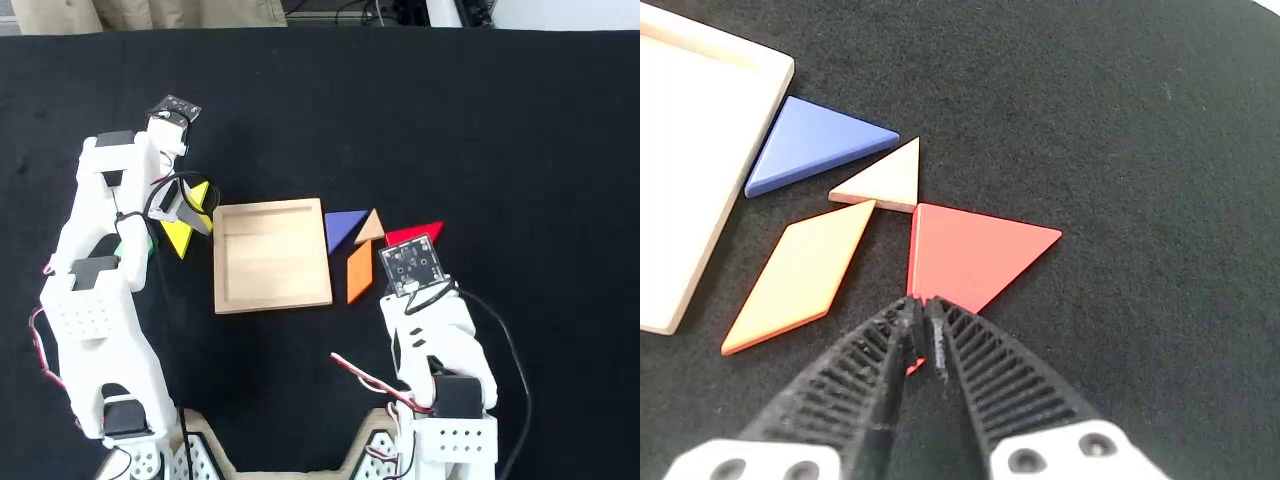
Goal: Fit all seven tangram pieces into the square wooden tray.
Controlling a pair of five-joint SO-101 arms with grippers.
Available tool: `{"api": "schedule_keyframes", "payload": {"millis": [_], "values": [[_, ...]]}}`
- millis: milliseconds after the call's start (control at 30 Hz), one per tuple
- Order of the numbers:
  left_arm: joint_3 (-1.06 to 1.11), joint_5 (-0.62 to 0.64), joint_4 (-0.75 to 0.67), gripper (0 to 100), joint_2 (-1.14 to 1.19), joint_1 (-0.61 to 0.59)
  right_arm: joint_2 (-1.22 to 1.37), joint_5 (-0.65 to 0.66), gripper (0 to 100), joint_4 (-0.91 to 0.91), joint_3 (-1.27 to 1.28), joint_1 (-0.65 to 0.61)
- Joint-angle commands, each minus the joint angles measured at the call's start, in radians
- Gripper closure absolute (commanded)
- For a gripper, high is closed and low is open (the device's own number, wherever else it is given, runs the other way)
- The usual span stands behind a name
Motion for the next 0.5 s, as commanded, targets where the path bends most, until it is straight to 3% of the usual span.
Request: {"api": "schedule_keyframes", "payload": {"millis": [0,467], "values": [[-0.001,-0.006,-0.003,68,-0.011,0.016,-0.022,0.008,98.5,0.000,-0.002,-0.014],[0.001,-0.006,-0.002,71,-0.011,0.016,-0.022,0.008,98.5,0.000,-0.002,-0.014]]}}
